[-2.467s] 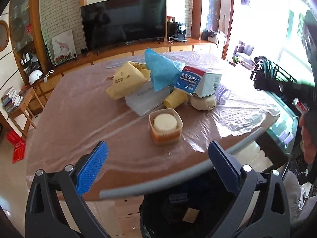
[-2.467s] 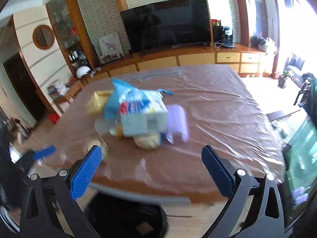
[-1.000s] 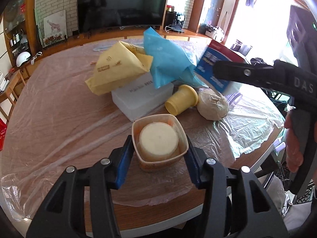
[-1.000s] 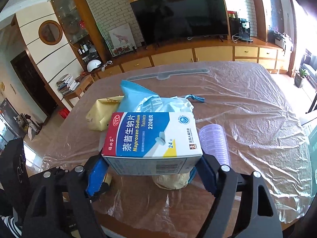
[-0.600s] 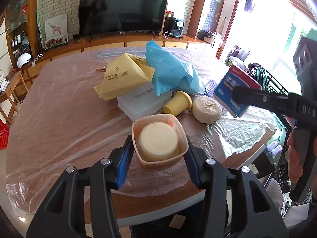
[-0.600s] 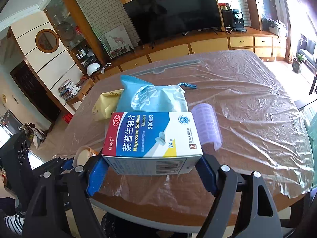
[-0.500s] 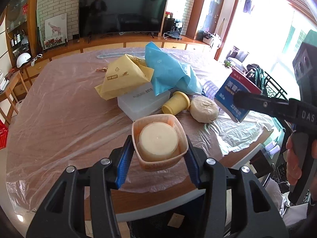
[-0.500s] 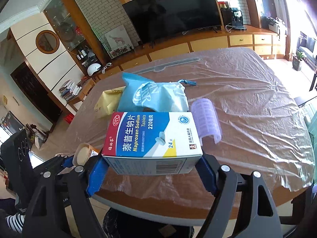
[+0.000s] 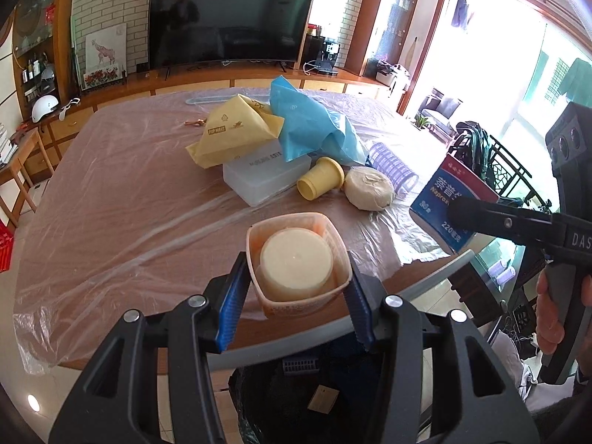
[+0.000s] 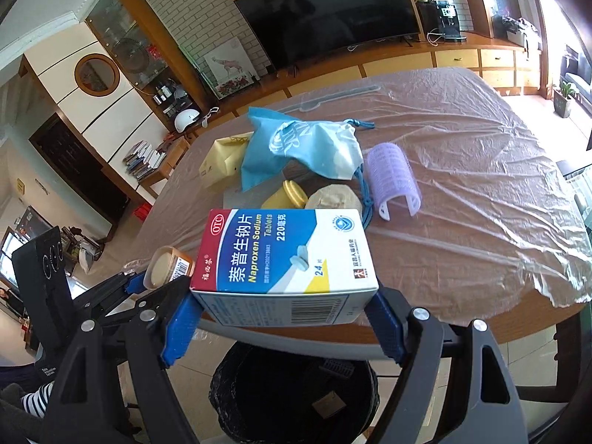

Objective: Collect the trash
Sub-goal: 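Carry the container and Naproxen box down toward the black trash bin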

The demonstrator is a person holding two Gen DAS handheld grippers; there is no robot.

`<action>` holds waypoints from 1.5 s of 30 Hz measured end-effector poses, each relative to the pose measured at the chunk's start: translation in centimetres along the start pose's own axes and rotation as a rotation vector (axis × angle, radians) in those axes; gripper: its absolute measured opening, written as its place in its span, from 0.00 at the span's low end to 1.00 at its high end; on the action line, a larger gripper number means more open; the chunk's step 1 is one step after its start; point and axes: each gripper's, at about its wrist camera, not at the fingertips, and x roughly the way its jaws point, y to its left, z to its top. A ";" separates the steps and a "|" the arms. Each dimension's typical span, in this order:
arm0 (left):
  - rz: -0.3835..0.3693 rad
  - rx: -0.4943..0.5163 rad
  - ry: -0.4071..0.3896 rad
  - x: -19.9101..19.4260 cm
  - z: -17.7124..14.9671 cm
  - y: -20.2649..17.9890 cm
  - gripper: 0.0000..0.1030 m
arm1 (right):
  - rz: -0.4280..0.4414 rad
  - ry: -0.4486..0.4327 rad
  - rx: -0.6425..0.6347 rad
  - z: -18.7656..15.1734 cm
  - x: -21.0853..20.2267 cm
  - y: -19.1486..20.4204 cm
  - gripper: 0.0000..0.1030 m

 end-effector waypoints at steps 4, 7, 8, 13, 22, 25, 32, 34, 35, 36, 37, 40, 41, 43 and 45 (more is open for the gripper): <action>0.000 0.007 0.004 -0.4 -0.7 -0.4 0.49 | 0.009 0.013 -0.003 -0.9 -0.6 0.1 0.75; -0.004 0.007 0.007 -0.8 -1.2 -0.5 0.49 | 0.012 0.024 -0.007 -1.5 -0.9 0.1 0.75; -0.006 0.009 0.010 -0.9 -1.5 -0.7 0.49 | 0.013 0.028 -0.009 -1.8 -1.0 0.1 0.75; -0.010 0.023 0.020 -1.3 -2.3 -1.2 0.49 | 0.013 0.046 -0.020 -2.7 -1.4 0.4 0.75; -0.018 0.040 0.040 -2.1 -3.9 -2.1 0.49 | 0.005 0.083 -0.067 -4.7 -1.9 0.9 0.75; -0.021 0.046 0.046 -2.4 -4.5 -2.3 0.49 | 0.007 0.092 -0.072 -5.2 -2.0 1.0 0.75; -0.032 0.067 0.071 -2.7 -5.5 -2.8 0.49 | 0.011 0.124 -0.091 -6.5 -2.2 1.2 0.75; -0.035 0.075 0.081 -2.6 -5.9 -3.0 0.49 | 0.008 0.136 -0.092 -6.9 -2.2 1.2 0.75; -0.037 0.078 0.089 -2.6 -6.2 -3.1 0.49 | 0.007 0.144 -0.094 -7.2 -2.1 1.2 0.75; -0.038 0.080 0.095 -2.6 -6.4 -3.1 0.49 | 0.004 0.150 -0.099 -7.3 -2.0 1.2 0.75; -0.039 0.080 0.102 -2.5 -6.6 -3.2 0.49 | 0.001 0.155 -0.104 -7.6 -2.0 1.2 0.75; -0.040 0.082 0.121 -2.4 -7.2 -3.3 0.49 | -0.004 0.174 -0.123 -8.2 -1.8 1.3 0.75; -0.039 0.083 0.126 -2.4 -7.4 -3.3 0.49 | -0.007 0.181 -0.131 -8.4 -1.7 1.3 0.75; -0.038 0.083 0.139 -2.2 -7.8 -3.3 0.49 | -0.012 0.190 -0.143 -8.8 -1.5 1.4 0.75; -0.033 0.082 0.152 -2.0 -8.3 -3.2 0.49 | -0.014 0.200 -0.152 -9.1 -1.3 1.5 0.75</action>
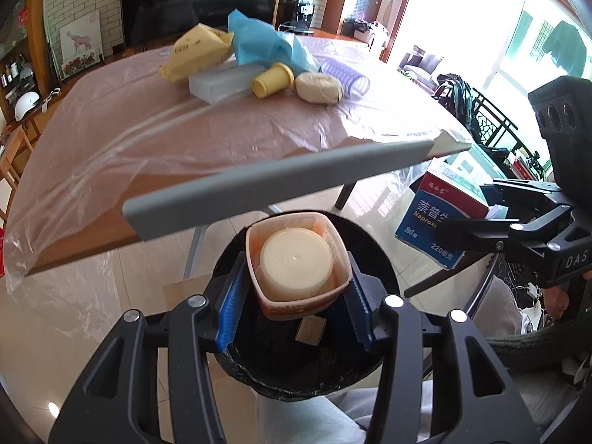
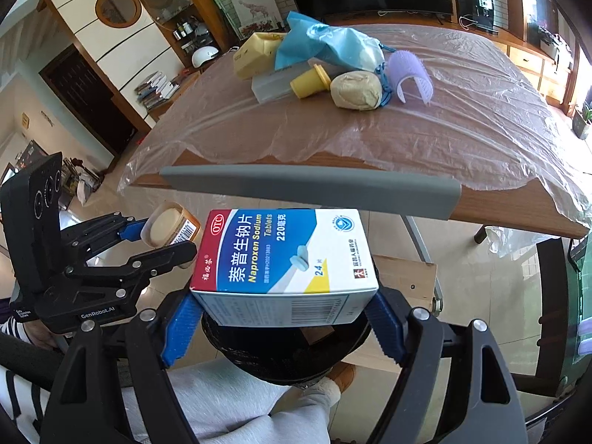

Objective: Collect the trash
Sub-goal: 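Carry the container and Naproxen box down toward the black trash bin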

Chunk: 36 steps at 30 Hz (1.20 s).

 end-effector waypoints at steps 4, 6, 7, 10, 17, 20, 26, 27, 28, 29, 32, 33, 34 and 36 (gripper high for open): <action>0.005 -0.001 0.018 0.4 -0.8 -0.1 0.49 | 0.000 0.016 -0.008 -0.4 0.6 0.2 0.75; 0.005 -0.002 0.029 0.6 -1.1 -0.2 0.49 | -0.005 0.025 -0.012 -0.6 1.0 0.2 0.75; 0.006 -0.002 0.035 0.7 -1.2 -0.2 0.49 | -0.007 0.030 -0.014 -0.6 1.2 0.2 0.75; 0.008 0.001 0.046 0.9 -1.6 -0.3 0.49 | -0.011 0.042 -0.019 -0.9 1.7 0.1 0.75; 0.011 0.003 0.078 1.6 -2.3 -0.3 0.49 | -0.016 0.081 -0.020 -1.3 3.3 0.0 0.75; 0.014 0.007 0.095 2.0 -2.7 -0.3 0.49 | -0.019 0.095 -0.028 -1.5 3.7 -0.1 0.75; 0.018 0.010 0.124 2.8 -3.3 -0.2 0.49 | -0.037 0.119 -0.049 -1.9 4.7 0.0 0.75; 0.019 0.012 0.129 3.0 -3.5 -0.2 0.49 | -0.039 0.123 -0.052 -1.9 4.8 0.0 0.75; 0.020 0.014 0.135 3.1 -3.6 -0.2 0.49 | -0.042 0.126 -0.054 -2.0 5.0 0.0 0.75; 0.021 0.015 0.140 3.3 -3.7 -0.1 0.49 | -0.046 0.128 -0.057 -2.1 5.1 -0.1 0.75; 0.024 0.020 0.155 3.7 -4.0 -0.1 0.49 | -0.061 0.136 -0.069 -2.2 5.6 0.0 0.75; 0.024 0.021 0.162 3.9 -4.1 -0.1 0.49 | -0.064 0.137 -0.073 -2.2 5.8 0.0 0.75; 0.026 0.022 0.166 4.0 -4.2 -0.1 0.49 | -0.067 0.137 -0.075 -2.1 6.0 0.3 0.75; 0.030 0.024 0.176 4.2 -4.3 0.0 0.49 | -0.076 0.137 -0.079 -2.0 6.4 0.4 0.75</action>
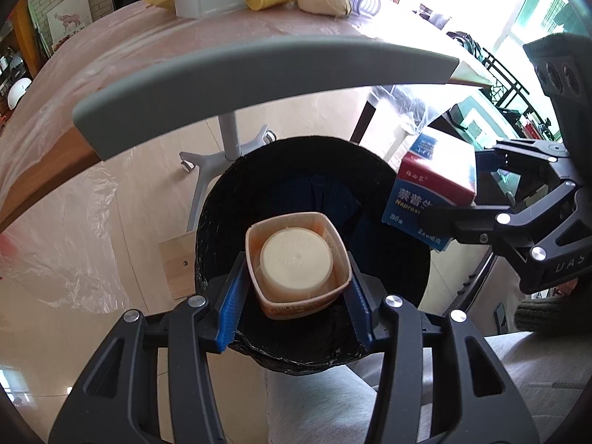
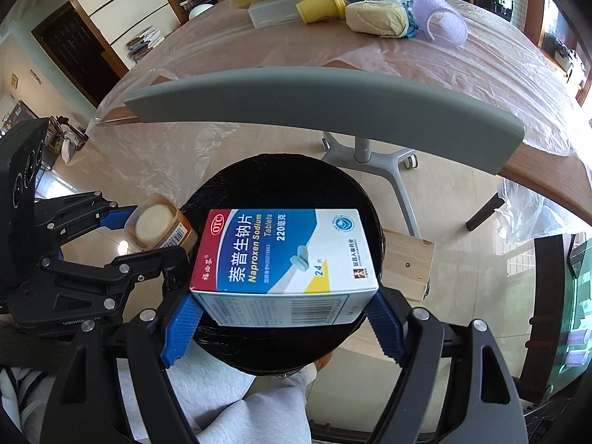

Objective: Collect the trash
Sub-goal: 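Carry the container and Naproxen box down toward the black trash bin, then lower the held container and box into the bin opening with both tools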

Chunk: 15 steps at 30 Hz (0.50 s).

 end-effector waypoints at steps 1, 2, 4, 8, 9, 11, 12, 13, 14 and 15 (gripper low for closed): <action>0.000 -0.001 0.004 0.1 0.0 0.0 0.49 | -0.001 0.001 0.001 0.0 0.1 0.0 0.75; 0.000 -0.001 0.007 0.2 0.0 0.1 0.49 | 0.000 0.003 0.003 0.0 0.3 0.0 0.75; 0.001 0.000 0.013 0.4 0.0 0.1 0.49 | -0.002 0.006 0.004 -0.1 0.5 0.2 0.75; 0.002 0.000 0.022 0.7 -0.1 0.0 0.49 | -0.013 0.017 -0.002 -0.1 1.1 0.3 0.75; 0.002 0.000 0.025 0.7 0.0 0.0 0.49 | -0.018 0.020 -0.003 -0.2 1.2 0.4 0.75; 0.002 0.001 0.030 0.9 0.0 0.1 0.49 | -0.020 0.024 -0.004 -0.1 1.5 0.4 0.75; 0.003 0.001 0.033 0.9 0.0 0.1 0.49 | -0.022 0.026 -0.005 -0.1 1.6 0.5 0.75; 0.003 0.001 0.035 1.0 0.0 0.1 0.49 | -0.025 0.028 -0.007 -0.1 1.7 0.5 0.75; 0.004 0.002 0.038 1.0 0.0 0.1 0.49 | -0.027 0.029 -0.009 -0.2 1.9 0.6 0.75; 0.005 0.003 0.040 1.1 0.1 0.2 0.49 | -0.030 0.032 -0.011 -0.2 2.0 0.6 0.75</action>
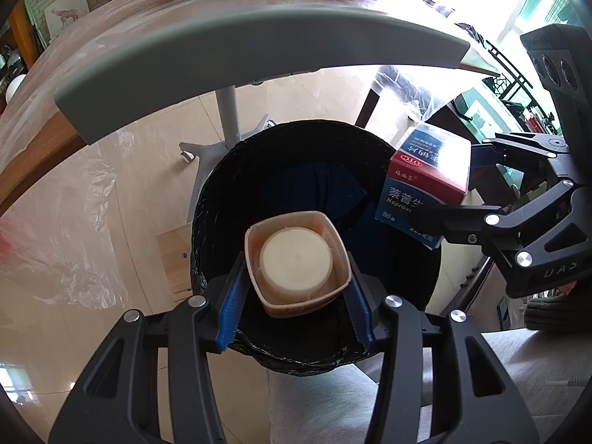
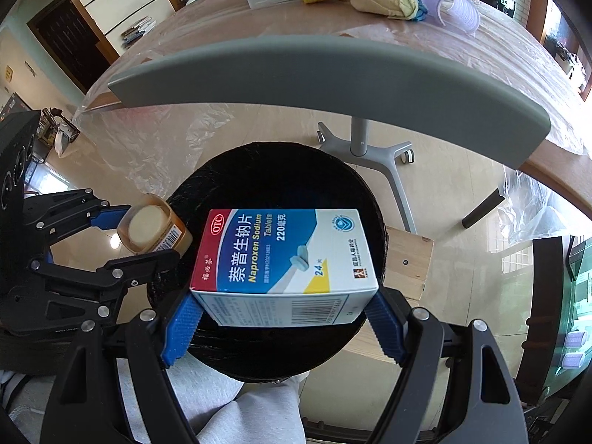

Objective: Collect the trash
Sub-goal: 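Lower the held container and box into the bin opening with both tools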

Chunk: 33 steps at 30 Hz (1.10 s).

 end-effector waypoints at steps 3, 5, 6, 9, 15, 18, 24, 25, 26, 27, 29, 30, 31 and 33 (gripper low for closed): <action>0.003 0.003 0.011 0.3 0.1 0.0 0.49 | -0.007 0.006 -0.003 0.0 0.4 0.1 0.75; 0.005 0.005 0.017 0.4 0.0 0.0 0.49 | -0.012 0.008 -0.009 0.1 0.6 0.3 0.75; 0.006 0.005 0.020 0.5 0.0 0.0 0.49 | -0.017 0.009 -0.015 0.1 0.7 0.4 0.75; 0.008 0.006 0.027 0.7 -0.1 0.0 0.49 | -0.023 0.014 -0.022 0.1 1.0 0.6 0.75; 0.011 0.007 0.038 1.1 -0.1 0.2 0.49 | -0.028 0.026 -0.025 0.0 1.6 0.6 0.75; 0.013 0.008 0.043 1.2 -0.1 0.2 0.49 | -0.030 0.031 -0.023 0.0 1.8 0.5 0.75; 0.018 0.010 0.051 1.6 -0.2 0.3 0.49 | -0.034 0.038 -0.018 0.2 2.0 0.4 0.75; 0.019 0.010 0.053 1.6 -0.2 0.3 0.49 | -0.034 0.040 -0.018 0.2 2.0 0.4 0.75; 0.019 0.010 0.054 1.6 -0.2 0.3 0.49 | -0.035 0.041 -0.017 0.2 2.1 0.4 0.75; 0.019 0.011 0.055 1.7 -0.2 0.3 0.49 | -0.035 0.041 -0.016 0.2 2.2 0.4 0.75; 0.021 0.012 0.057 1.8 -0.2 0.4 0.49 | -0.036 0.042 -0.015 0.2 2.2 0.4 0.75; 0.021 0.013 0.059 1.8 -0.2 0.4 0.49 | -0.037 0.042 -0.015 0.2 2.2 0.4 0.75; 0.022 0.014 0.060 1.8 -0.2 0.4 0.49 | -0.037 0.042 -0.014 0.2 2.3 0.4 0.75; 0.023 0.015 0.062 1.9 -0.2 0.4 0.49 | -0.039 0.044 -0.015 0.2 2.3 0.4 0.75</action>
